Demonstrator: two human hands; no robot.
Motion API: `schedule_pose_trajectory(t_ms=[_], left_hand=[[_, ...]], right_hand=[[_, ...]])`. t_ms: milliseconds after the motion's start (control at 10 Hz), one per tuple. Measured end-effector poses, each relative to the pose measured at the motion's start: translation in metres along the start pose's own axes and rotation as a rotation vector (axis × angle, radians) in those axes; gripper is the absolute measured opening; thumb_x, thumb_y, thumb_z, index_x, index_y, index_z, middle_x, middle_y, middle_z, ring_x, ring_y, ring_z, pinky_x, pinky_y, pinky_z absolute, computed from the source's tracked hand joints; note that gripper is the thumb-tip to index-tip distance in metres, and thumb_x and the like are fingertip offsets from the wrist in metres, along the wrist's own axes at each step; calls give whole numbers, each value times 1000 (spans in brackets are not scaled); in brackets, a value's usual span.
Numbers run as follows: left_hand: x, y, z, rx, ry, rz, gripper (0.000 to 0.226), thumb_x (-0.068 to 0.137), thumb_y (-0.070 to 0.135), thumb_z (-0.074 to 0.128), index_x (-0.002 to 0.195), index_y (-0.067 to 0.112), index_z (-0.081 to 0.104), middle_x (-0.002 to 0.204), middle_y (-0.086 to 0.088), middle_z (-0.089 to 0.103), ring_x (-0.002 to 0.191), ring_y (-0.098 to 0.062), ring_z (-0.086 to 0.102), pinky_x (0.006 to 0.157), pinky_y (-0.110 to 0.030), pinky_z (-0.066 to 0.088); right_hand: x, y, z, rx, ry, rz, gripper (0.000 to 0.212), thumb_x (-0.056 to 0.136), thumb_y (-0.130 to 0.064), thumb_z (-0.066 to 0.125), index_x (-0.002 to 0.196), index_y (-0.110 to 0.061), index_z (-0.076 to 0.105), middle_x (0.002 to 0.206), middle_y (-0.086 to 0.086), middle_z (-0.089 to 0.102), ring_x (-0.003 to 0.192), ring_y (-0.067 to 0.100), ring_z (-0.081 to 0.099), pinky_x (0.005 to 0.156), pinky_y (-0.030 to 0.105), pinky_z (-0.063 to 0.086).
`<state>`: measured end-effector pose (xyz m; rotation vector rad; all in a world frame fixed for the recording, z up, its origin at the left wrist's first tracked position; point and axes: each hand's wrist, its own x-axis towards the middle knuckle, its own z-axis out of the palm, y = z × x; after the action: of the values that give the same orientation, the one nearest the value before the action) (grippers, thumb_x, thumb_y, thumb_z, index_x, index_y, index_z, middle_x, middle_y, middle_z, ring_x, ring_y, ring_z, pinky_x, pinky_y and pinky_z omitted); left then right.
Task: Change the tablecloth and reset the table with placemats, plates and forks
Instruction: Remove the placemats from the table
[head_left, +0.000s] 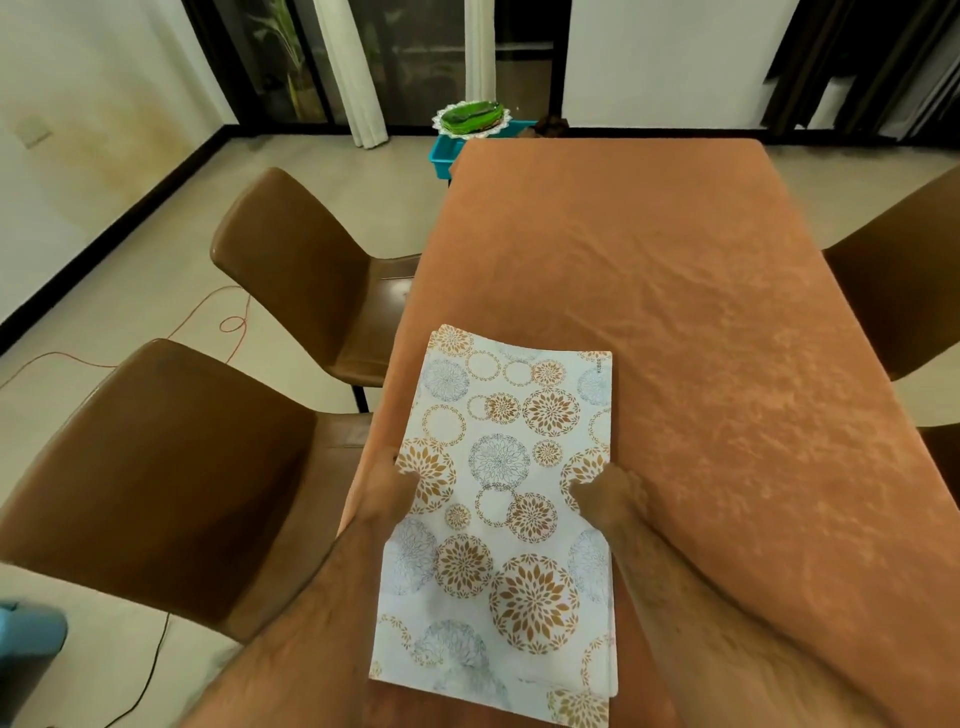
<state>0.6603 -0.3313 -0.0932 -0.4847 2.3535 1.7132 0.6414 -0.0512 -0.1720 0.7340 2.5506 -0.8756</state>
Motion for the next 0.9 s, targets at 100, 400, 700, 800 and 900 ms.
schedule_pose_trajectory(t_ms=[100,400,700,800,900], left_hand=[[-10,2,-4,-37,-7,-119,50,92,-1,53,119,40,52,113,3,68,102,-12,67,78,-30,55],[-74,44,-39,-188,106,-53,26,98,7,53,121,20,48,112,-3,70,101,-18,69,94,-43,54],[-116,90,-60,-350,181,73,25,97,1,52,114,19,49,108,-12,70,101,-30,69,94,-51,52],[-120,94,-65,-349,190,72,28,98,3,51,121,18,45,110,-12,70,102,-30,68,94,-51,52],[-123,99,-71,-382,202,88,31,96,0,52,122,16,44,110,-12,69,100,-28,68,89,-46,54]], right_hand=[[-3,1,0,94,-46,-28,51,76,-56,66,106,-15,69,110,5,71,99,28,66,83,36,55],[-41,-20,-28,755,-395,33,52,80,-49,75,109,-7,65,97,3,67,89,18,62,78,33,50],[-73,-60,-96,989,-435,-96,32,91,-2,63,120,3,50,115,27,64,103,42,65,92,60,51],[-80,-67,-114,1067,-438,-241,33,92,2,60,116,-8,41,117,24,60,104,41,62,94,64,47],[-90,-74,-126,1089,-488,-332,35,93,4,57,122,-8,42,112,18,63,93,33,65,87,54,53]])
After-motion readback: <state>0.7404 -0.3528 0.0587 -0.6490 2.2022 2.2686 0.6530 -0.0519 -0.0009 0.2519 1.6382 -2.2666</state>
